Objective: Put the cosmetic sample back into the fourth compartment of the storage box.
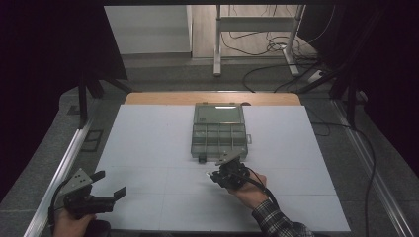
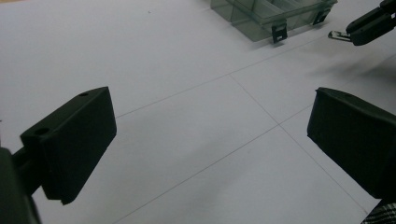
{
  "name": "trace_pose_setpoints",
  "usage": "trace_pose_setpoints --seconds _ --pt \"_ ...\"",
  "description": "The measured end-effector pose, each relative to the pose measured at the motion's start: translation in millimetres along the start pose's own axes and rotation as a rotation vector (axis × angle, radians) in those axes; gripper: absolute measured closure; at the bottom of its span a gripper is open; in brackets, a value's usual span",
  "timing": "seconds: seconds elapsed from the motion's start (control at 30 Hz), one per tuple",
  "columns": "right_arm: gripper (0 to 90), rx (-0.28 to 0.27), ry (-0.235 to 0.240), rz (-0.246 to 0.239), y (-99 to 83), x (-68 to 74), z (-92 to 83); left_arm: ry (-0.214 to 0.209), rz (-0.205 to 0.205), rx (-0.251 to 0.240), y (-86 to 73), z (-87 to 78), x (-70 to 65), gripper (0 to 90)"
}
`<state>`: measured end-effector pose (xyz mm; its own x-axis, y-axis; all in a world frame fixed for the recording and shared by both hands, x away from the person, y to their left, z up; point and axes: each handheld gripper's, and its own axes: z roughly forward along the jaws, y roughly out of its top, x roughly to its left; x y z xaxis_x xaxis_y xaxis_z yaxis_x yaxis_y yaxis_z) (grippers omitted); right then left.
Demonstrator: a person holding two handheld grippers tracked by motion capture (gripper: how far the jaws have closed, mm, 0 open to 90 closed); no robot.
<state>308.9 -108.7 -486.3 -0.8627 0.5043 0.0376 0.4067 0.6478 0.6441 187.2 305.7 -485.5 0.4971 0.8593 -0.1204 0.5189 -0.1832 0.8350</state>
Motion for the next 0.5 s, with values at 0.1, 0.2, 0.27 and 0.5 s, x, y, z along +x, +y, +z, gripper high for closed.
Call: trace_pose_setpoints --seconds 0.1,0.2,0.27,0.5 --pt "80.3 -0.007 -0.005 0.013 0.1 -4.0 -2.6 0.0 -0.001 0.0 0.0 0.1 0.1 1.5" --pt "80.3 -0.014 -0.016 0.022 0.2 -7.7 -5.7 0.0 -0.001 0.0 0.0 0.1 0.1 1.5" --pt "80.3 -0.02 -0.025 0.027 0.4 -10.3 -7.9 -0.001 -0.002 0.001 0.1 0.2 0.0 1.5" --pt "80.3 -0.044 -0.06 0.054 0.1 -22.5 -16.0 -0.001 -0.003 0.0 0.1 0.3 0.0 1.5"
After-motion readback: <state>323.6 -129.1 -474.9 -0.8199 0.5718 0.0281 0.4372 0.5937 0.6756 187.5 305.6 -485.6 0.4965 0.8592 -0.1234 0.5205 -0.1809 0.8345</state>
